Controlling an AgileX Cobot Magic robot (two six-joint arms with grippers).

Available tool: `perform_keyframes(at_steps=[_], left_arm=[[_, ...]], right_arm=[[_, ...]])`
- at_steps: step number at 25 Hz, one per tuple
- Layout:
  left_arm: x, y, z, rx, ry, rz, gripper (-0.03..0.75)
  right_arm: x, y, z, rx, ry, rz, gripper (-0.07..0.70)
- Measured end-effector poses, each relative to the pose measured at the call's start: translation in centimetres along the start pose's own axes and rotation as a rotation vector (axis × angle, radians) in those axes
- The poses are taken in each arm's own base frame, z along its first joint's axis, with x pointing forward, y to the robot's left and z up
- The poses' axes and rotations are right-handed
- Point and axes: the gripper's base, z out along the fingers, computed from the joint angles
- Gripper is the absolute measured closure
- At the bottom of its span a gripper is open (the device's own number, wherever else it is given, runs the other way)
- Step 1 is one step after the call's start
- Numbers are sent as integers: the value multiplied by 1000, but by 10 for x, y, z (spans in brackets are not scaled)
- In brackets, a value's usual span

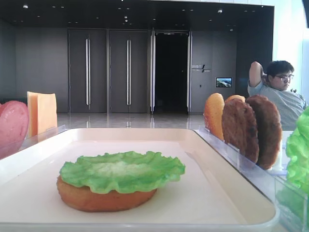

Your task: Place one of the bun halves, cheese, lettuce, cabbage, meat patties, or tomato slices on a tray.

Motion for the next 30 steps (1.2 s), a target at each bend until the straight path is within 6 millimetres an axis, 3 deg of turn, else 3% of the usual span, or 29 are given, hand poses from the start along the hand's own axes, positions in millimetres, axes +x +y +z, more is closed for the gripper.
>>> perform_keyframes(at_steps=[8, 19, 23, 30], left_arm=[[0, 0, 0, 0, 0, 0, 325], [0, 0, 0, 0, 0, 0, 325], [0, 0, 0, 0, 0, 0, 325], [0, 0, 0, 0, 0, 1, 325]], right_arm=[[-3, -66, 4, 75, 12, 202, 24], [-1, -76, 1, 87, 6, 232, 39], [7, -73, -24, 81, -65, 224, 39], [46, -62, -103, 64, -308, 175, 40]])
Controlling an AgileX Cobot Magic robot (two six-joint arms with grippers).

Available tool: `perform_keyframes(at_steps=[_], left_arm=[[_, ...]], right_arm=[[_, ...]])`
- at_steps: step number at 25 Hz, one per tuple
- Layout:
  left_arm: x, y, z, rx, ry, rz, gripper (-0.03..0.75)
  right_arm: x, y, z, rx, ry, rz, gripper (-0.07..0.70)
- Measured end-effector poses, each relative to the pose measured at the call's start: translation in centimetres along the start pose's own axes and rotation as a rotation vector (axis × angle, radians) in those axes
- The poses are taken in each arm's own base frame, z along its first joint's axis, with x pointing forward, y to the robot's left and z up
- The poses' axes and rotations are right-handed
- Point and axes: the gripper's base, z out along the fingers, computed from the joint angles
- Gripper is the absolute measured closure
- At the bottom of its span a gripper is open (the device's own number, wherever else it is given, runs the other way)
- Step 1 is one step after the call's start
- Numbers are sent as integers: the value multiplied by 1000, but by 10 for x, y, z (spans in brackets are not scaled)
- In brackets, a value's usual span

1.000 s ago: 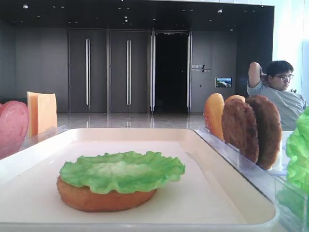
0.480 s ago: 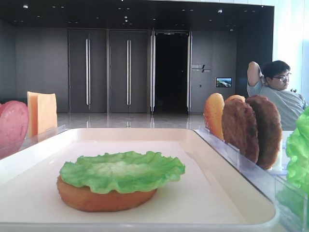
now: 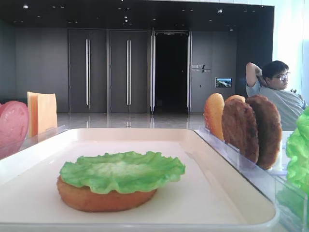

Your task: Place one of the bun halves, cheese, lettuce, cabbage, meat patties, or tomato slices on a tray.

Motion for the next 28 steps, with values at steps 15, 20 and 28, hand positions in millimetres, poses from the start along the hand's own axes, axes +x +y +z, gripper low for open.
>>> perform_keyframes(at_steps=[15, 20, 28], left_arm=[[0, 0, 0, 0, 0, 0, 325], [0, 0, 0, 0, 0, 0, 325], [0, 0, 0, 0, 0, 0, 325]], right_arm=[[108, -45, -173, -74, -562, -18, 40], [145, -54, -201, -113, -687, -25, 40], [190, -57, -195, -127, -722, -58, 40]])
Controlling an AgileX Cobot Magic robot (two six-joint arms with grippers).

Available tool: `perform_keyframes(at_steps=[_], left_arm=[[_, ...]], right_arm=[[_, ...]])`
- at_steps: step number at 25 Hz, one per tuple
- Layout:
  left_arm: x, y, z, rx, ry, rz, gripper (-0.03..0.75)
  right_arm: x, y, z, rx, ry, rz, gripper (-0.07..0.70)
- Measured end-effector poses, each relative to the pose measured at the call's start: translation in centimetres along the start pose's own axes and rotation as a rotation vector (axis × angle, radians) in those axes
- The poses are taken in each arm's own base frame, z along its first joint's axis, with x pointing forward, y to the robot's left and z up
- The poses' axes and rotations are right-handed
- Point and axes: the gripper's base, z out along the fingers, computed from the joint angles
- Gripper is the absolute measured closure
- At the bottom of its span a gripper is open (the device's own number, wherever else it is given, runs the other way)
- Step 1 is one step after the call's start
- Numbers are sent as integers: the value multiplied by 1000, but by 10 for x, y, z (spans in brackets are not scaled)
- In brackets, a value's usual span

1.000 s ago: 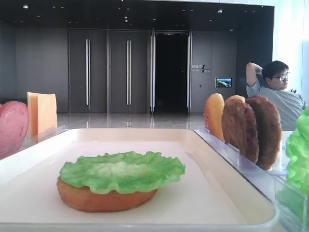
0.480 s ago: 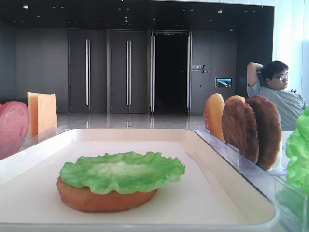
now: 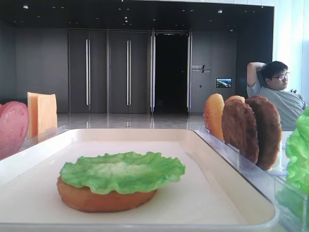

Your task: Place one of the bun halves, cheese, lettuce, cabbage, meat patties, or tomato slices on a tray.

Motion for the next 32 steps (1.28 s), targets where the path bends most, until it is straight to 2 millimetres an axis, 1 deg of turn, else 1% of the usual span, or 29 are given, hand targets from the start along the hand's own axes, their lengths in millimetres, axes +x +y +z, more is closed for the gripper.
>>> perform_keyframes(at_steps=[3, 7, 11, 13, 14, 21, 24, 27, 29, 32], left_arm=[[0, 0, 0, 0, 0, 0, 325], [0, 0, 0, 0, 0, 0, 325], [0, 0, 0, 0, 0, 0, 325], [0, 0, 0, 1, 0, 0, 325], [0, 0, 0, 1, 0, 0, 325], [0, 0, 0, 1, 0, 0, 325], [0, 0, 0, 1, 0, 0, 325], [0, 0, 0, 1, 0, 0, 325], [0, 0, 0, 1, 0, 0, 325], [0, 0, 0, 1, 0, 0, 325]], right_arm=[[27, 2, 5, 25, 42, -14, 40], [64, 5, 4, 46, 64, -23, 41], [93, 7, 1, 64, 54, -25, 41], [106, 7, 3, 63, 64, -32, 41], [110, 7, 5, 61, 73, -33, 41], [140, 12, 41, 10, 217, -6, 41], [157, 14, 59, -11, 269, 12, 41], [173, 15, 74, -20, 324, 18, 41], [176, 15, 76, -22, 338, 13, 41], [176, 15, 77, -23, 333, 13, 41]])
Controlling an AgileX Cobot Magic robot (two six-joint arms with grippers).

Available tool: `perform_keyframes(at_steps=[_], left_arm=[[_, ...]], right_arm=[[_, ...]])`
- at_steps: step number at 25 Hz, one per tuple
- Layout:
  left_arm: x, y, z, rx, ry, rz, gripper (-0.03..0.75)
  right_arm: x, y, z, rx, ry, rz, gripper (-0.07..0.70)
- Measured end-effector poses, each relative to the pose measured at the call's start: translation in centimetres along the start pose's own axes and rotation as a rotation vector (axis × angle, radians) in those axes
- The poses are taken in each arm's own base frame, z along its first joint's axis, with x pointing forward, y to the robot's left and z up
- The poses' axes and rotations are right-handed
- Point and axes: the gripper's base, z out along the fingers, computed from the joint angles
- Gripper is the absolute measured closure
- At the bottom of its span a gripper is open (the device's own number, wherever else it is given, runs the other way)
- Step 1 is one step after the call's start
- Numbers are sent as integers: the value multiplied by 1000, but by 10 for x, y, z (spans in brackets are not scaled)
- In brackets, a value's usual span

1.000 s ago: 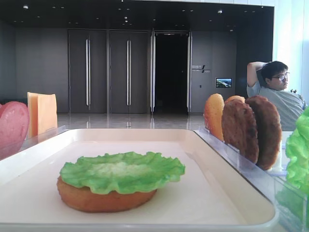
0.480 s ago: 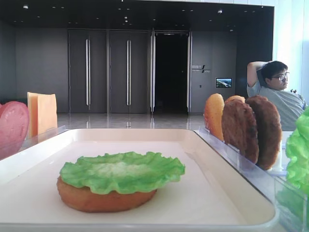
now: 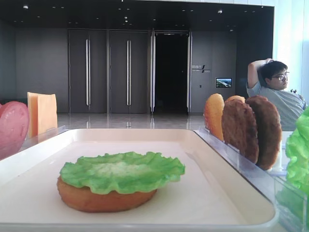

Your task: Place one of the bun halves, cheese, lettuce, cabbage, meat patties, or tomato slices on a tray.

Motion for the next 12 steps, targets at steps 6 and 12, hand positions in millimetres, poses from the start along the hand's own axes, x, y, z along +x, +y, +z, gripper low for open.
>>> perform_keyframes(at_steps=[6, 12], left_arm=[[0, 0, 0, 0, 0, 0, 325], [0, 0, 0, 0, 0, 0, 325]], right_arm=[[0, 0, 0, 0, -4, -7, 42], [0, 0, 0, 0, -4, -8, 42]])
